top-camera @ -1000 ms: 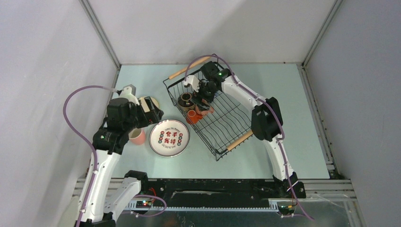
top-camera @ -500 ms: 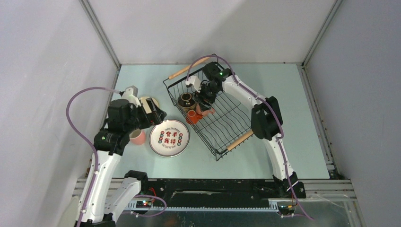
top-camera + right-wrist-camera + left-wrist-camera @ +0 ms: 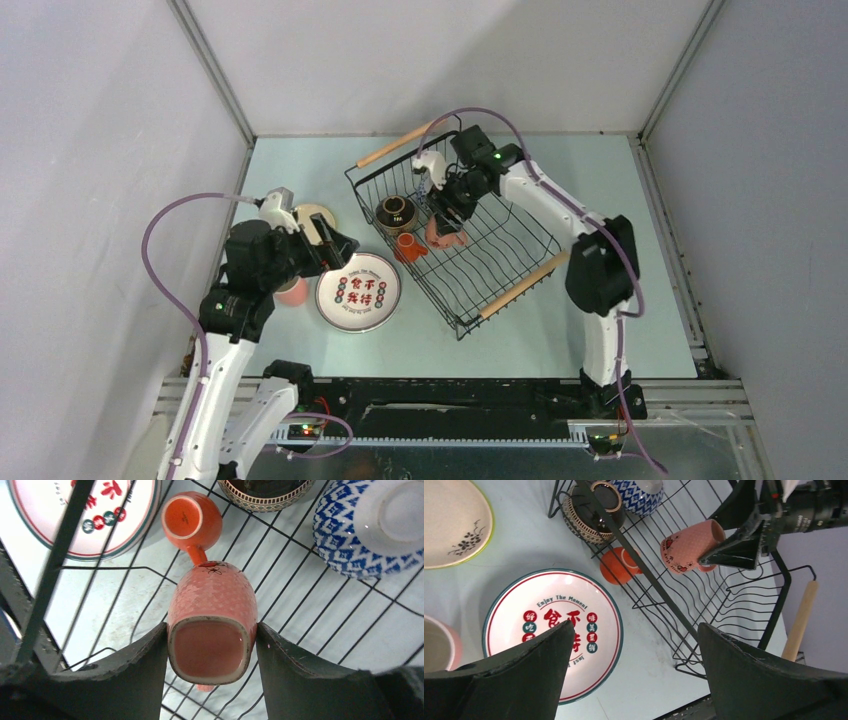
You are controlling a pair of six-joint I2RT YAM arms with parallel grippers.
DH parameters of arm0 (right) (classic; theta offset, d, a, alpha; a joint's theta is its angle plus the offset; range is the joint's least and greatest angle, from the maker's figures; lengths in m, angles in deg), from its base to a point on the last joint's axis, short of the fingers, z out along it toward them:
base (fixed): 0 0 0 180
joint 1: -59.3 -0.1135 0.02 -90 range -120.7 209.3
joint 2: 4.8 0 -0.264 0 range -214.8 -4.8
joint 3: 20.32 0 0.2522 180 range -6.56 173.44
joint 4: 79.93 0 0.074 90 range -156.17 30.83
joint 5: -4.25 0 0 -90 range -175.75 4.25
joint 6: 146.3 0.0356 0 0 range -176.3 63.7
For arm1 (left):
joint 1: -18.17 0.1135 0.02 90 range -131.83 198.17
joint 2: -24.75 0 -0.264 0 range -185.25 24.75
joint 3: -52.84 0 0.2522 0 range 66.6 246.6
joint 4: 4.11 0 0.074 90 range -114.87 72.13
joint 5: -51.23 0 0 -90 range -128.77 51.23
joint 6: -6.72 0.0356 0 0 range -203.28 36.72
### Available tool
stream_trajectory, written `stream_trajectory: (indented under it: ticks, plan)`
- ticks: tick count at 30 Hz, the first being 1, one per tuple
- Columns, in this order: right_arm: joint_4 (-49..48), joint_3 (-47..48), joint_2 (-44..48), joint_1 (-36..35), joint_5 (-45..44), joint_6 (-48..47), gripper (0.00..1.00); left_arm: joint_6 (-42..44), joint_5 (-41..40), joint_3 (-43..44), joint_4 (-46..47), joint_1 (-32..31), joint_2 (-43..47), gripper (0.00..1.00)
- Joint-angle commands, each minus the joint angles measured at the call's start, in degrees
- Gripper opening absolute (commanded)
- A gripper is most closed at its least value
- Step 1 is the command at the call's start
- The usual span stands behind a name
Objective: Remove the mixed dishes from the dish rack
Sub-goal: Pick up the cup from the dish rack, then place the cup at the corner of the board.
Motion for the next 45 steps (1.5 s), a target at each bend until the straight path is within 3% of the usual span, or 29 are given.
stream_trajectory:
  ticks: [1,13,21,27,45]
  plan:
    - [-9.36,-5.1,11.19,0.59,1.15,8.46,0.15,-2.37,3.53,-1.0,4.7,-0.66,1.66,1.0]
    - [-21.11,-18.27,27.5,0.34,-1.76,28.04,0.14,-8.25,7.25,-4.26,15.12,-3.71,3.01,1.0]
    - [-33.85,-26.93,37.41,0.28,-0.85,44.17,0.13,-12.52,9.57,-5.1,24.11,-7.24,2.21,0.99]
    - [-45.15,-31.09,39.74,-0.41,2.15,55.08,0.11,-16.83,11.12,-5.91,31.74,-9.34,1.26,1.0]
    - [-63.66,-39.23,42.72,-4.71,7.27,70.81,0.11,-32.34,9.09,-13.49,56.22,-14.59,-0.01,0.98]
